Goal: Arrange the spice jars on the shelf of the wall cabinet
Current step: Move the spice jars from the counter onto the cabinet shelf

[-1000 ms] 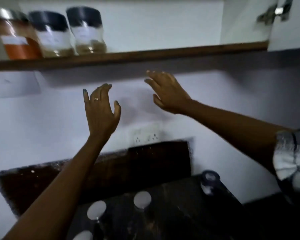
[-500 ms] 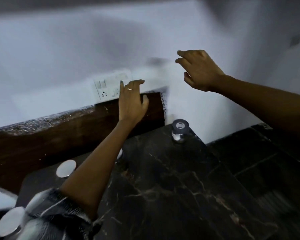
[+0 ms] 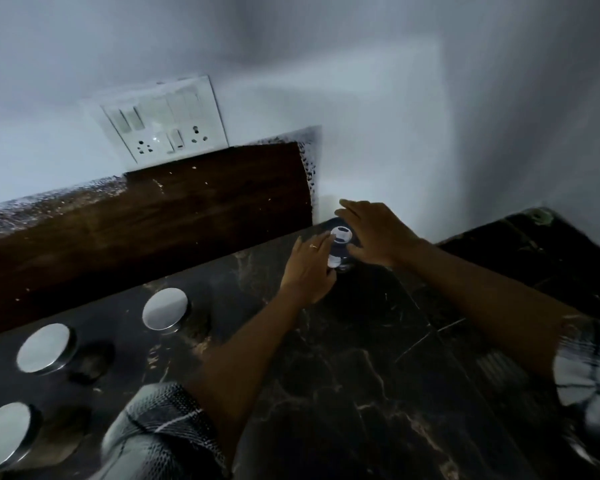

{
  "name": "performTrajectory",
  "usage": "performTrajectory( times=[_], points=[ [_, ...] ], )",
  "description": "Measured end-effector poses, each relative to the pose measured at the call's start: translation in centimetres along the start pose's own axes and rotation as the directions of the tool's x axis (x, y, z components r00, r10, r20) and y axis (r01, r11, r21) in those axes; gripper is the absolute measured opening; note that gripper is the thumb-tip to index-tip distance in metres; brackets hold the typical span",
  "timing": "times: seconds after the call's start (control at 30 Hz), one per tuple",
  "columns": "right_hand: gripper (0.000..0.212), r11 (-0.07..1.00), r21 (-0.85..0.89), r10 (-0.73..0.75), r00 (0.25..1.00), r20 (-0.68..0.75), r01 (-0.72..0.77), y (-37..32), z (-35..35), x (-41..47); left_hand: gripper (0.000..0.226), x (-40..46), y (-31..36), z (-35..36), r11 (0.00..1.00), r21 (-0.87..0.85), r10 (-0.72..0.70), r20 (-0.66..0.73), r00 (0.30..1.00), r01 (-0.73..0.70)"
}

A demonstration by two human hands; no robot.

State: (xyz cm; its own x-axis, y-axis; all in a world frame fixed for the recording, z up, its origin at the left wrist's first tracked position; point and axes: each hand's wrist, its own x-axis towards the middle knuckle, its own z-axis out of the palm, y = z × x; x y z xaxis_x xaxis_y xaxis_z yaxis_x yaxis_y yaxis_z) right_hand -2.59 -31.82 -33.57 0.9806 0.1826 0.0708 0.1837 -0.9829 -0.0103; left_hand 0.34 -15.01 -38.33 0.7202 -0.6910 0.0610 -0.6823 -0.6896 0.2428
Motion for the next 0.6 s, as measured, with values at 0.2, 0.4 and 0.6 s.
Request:
performTrajectory(
  times=[0.2, 0.4, 0.6],
  points=[
    [0.088, 0.994, 0.093, 0.049, 0.986, 0.158, -0.065, 1.0, 4.6, 0.6, 0.078, 1.0, 0.0, 3.6, 1.000, 0.001, -0.019, 0.093, 0.995, 0.019],
    [0.099, 0.970, 0.136, 0.148, 0.932, 0.331, -0.203, 0.5, 5.8, 2.2, 0.076, 0.6, -0.2, 4.1, 0.999, -0.039, -0.003, 0.028, 1.000, 0.004],
    [0.089, 0.969, 0.089, 0.192, 0.931, 0.310, -0.230, -0.8, 5.6, 2.7, 0.073, -1.1, -0.3, 4.1, 0.999, -0.053, -0.003, 0.037, 0.999, 0.005]
  ],
)
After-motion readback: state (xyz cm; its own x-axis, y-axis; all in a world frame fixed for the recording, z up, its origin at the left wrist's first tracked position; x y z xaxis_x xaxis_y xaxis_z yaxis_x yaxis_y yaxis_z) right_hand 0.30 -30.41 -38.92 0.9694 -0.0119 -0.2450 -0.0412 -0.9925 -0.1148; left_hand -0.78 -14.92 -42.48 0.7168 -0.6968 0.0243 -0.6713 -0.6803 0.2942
